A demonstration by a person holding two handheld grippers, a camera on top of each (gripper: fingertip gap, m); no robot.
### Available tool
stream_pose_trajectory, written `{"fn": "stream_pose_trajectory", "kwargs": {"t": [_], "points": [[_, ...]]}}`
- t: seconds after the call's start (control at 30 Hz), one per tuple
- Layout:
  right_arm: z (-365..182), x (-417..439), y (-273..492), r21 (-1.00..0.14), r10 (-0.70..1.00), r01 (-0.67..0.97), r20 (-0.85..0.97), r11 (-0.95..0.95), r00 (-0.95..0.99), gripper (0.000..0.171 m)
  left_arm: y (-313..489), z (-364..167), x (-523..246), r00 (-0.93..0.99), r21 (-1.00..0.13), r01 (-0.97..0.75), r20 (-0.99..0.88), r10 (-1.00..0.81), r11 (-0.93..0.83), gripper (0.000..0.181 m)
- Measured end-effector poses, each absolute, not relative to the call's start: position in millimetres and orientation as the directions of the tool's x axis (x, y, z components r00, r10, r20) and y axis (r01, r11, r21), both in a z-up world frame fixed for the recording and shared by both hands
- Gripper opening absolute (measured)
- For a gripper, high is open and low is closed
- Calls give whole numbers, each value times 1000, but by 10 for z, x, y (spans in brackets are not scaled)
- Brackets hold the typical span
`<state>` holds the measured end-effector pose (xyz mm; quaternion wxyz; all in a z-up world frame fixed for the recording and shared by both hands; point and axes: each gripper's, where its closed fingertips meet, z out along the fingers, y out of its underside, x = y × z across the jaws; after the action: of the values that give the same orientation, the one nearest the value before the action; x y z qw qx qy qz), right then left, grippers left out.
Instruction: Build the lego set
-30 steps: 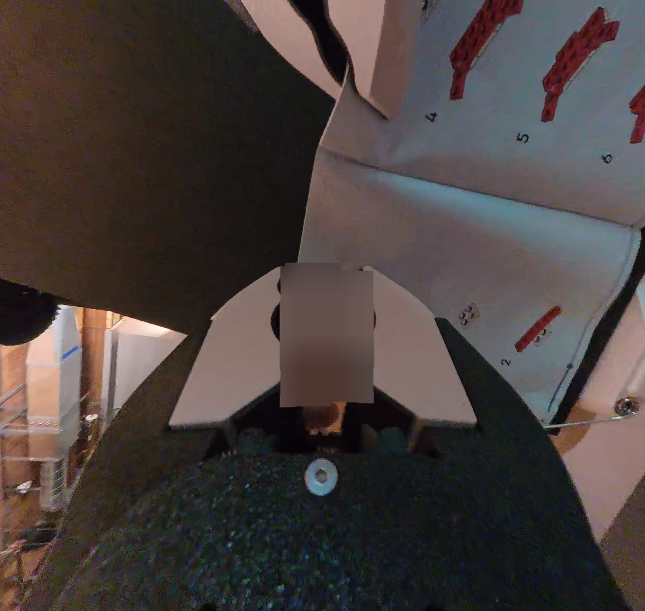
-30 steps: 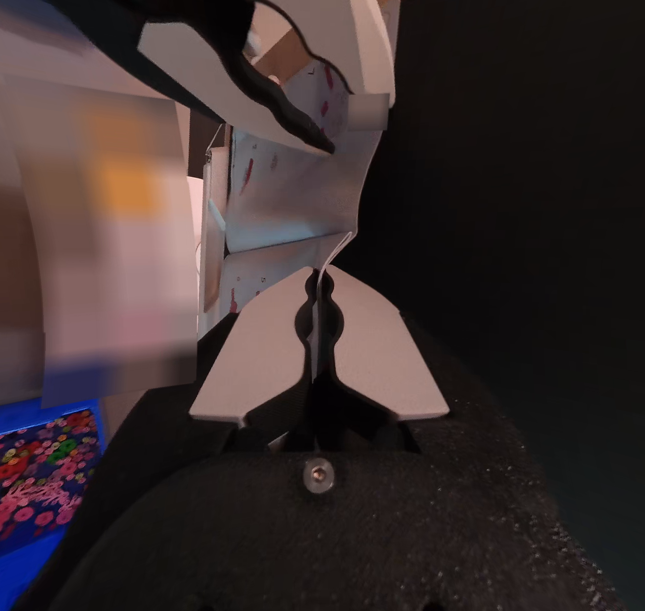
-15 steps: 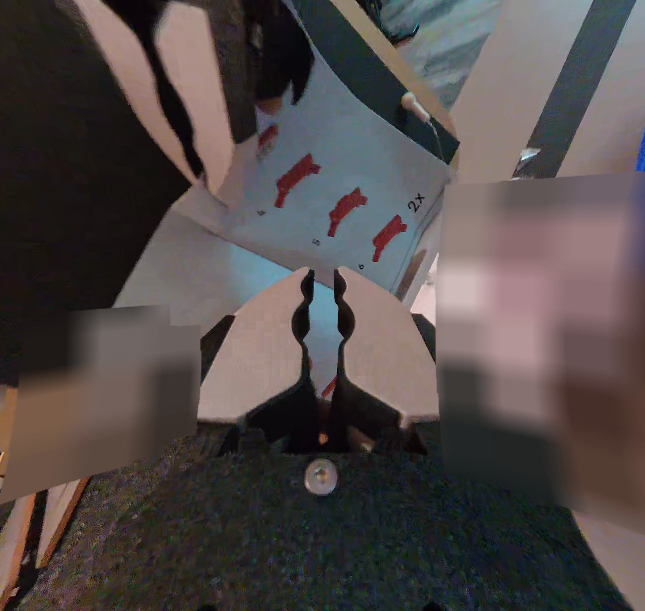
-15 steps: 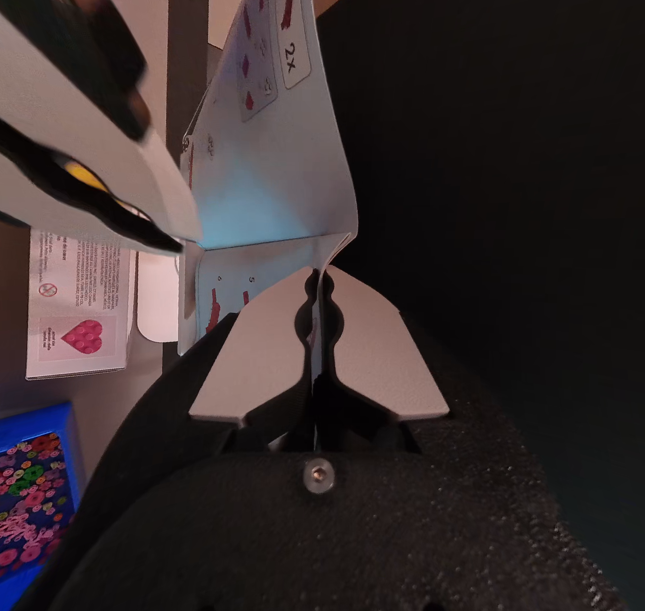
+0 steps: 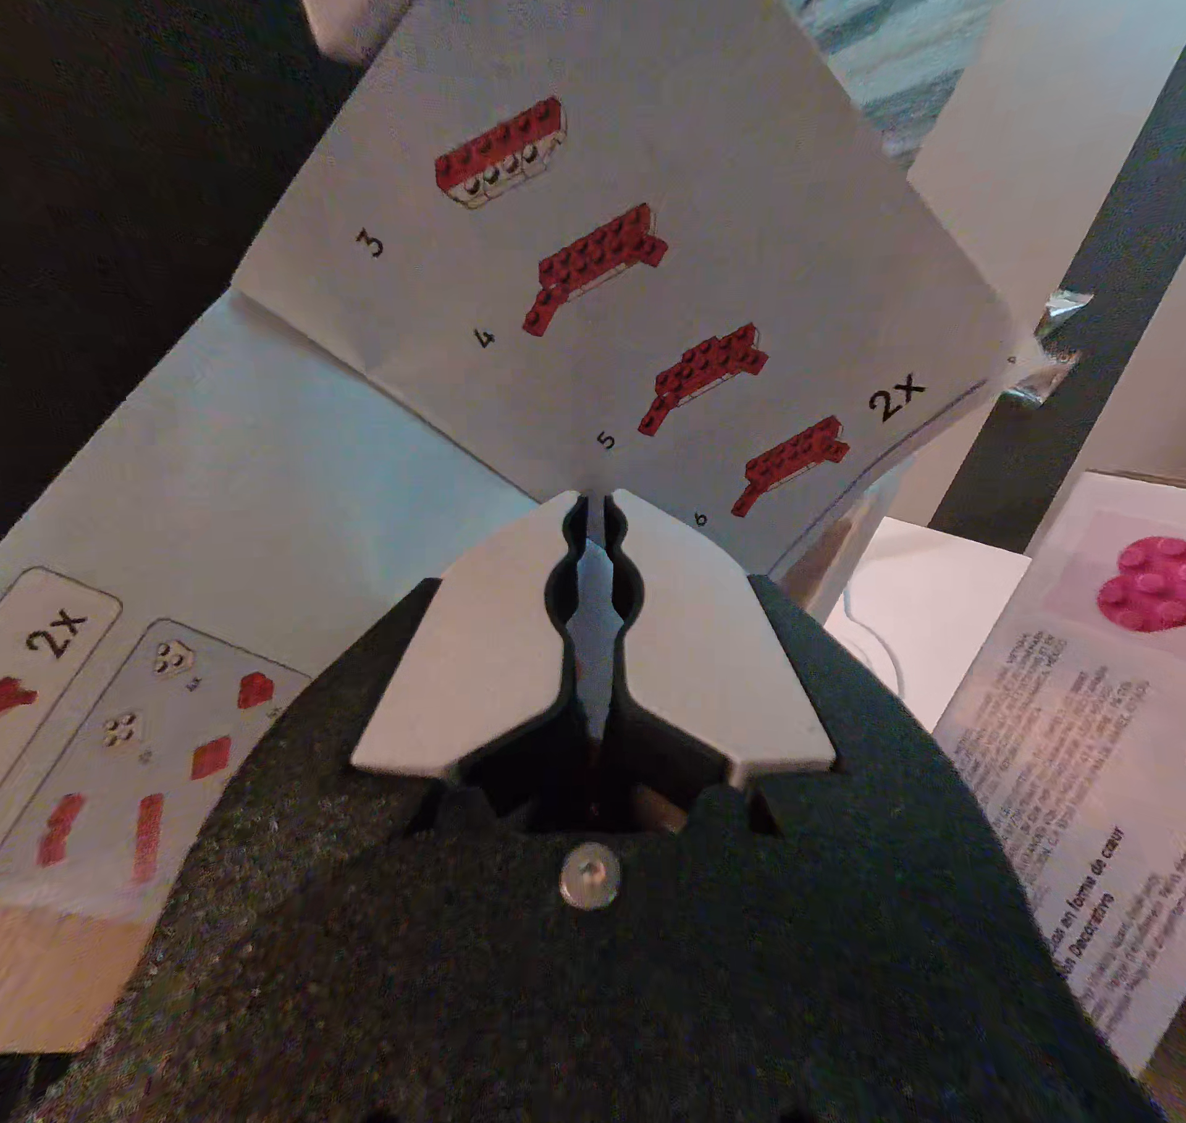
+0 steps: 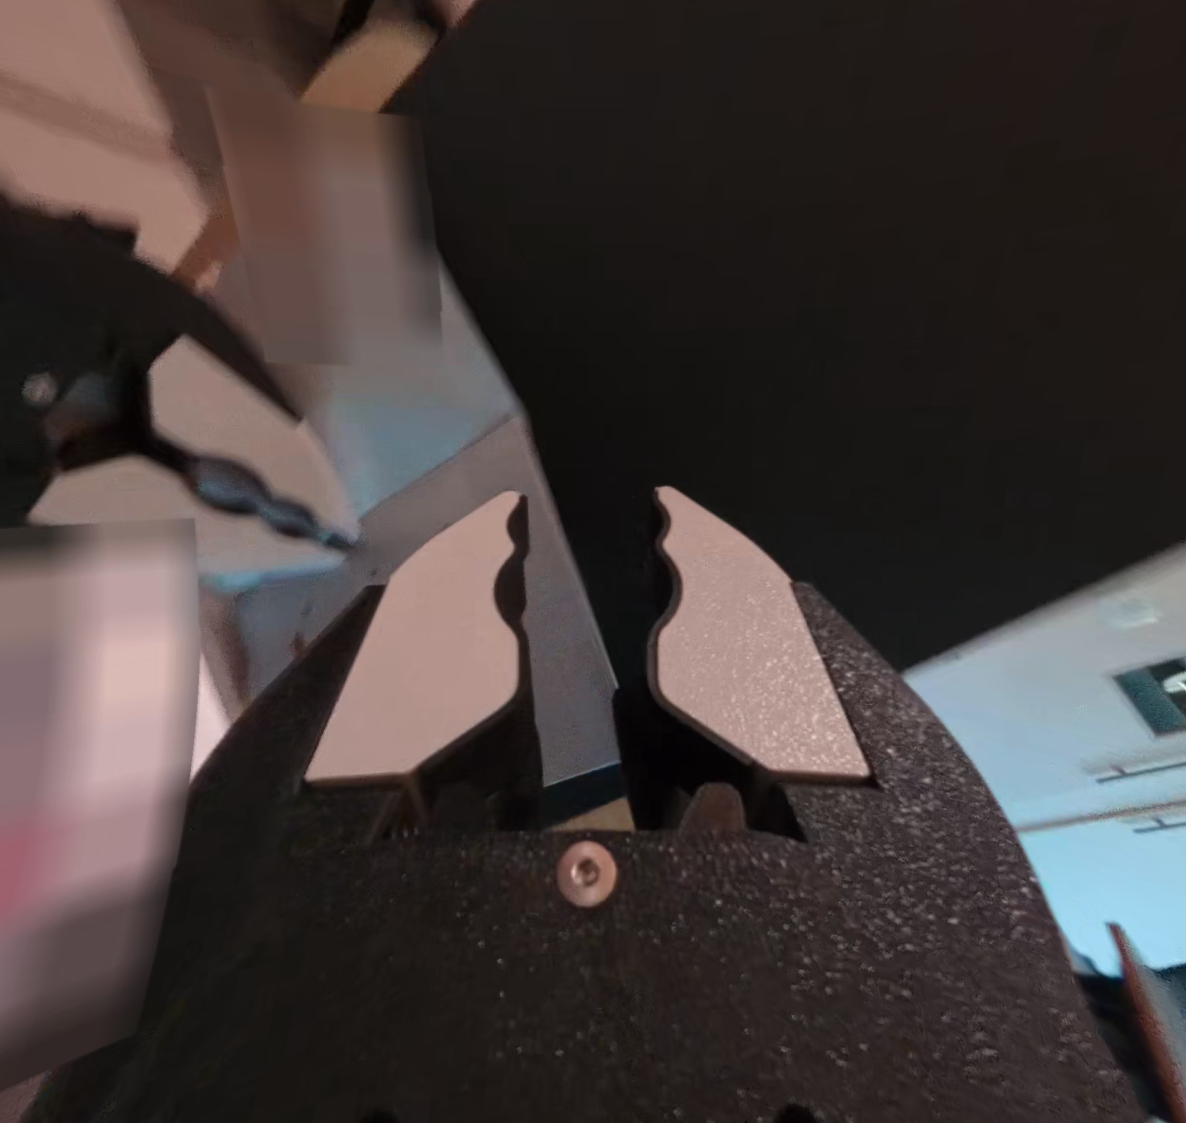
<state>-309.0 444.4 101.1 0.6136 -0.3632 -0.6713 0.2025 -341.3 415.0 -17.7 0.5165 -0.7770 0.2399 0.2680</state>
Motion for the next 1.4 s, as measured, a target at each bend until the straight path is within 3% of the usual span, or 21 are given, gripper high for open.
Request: {"fn": "stream_pose_trajectory", "kwargs": {"t": [0.03,0.13,0.27,0.4,0.57,0.77,0.83,1.0,1.13,1.27,1.4], "points": [[1123,-3018,4511,-760,753,154,648,631,114,33,4156,-175,-3421,756,-691,-632,-649,-84,-351,4],[1085,-2743,4757,-853,813,185,521,488,258,41,4177,-156,-3453,828,-767,-537,-558,-47,-352,0],[575,-2321,4741,-989,937,144,81,33,339,44,4174,-141,-3472,861,-807,-486,-507,-26,-334,0],[-110,-2119,4746,-943,856,15,-294,-331,426,33,4142,-77,-3505,879,-849,-446,-475,42,-285,0],[-477,-2295,4771,-842,762,-109,-526,-528,376,36,4141,-53,-3530,885,-889,-413,-443,145,-195,0],[-546,-2499,4885,-858,760,-117,-500,-500,415,24,4164,-13,-3530,920,-943,-328,-332,208,-58,3],[-500,-2542,4828,-864,788,-128,-498,-487,362,5,4137,-13,-3530,928,-952,-304,-302,216,-25,1],[-483,-2463,4803,-892,783,-259,-450,-371,428,5,4138,-5,-3539,962,-985,-160,-141,232,65,0],[-402,-2452,4671,-968,825,-240,-190,-68,533,5,4137,-7,-3532,949,-981,-151,-108,295,124,0],[-358,-2491,4575,-979,855,-197,-67,43,515,6,4127,51,-3552,950,-976,-57,12,311,211,0],[-336,-2526,4548,-965,823,-52,190,257,535,7,4099,57,-3584,939,-967,6,93,332,253,0]]}}
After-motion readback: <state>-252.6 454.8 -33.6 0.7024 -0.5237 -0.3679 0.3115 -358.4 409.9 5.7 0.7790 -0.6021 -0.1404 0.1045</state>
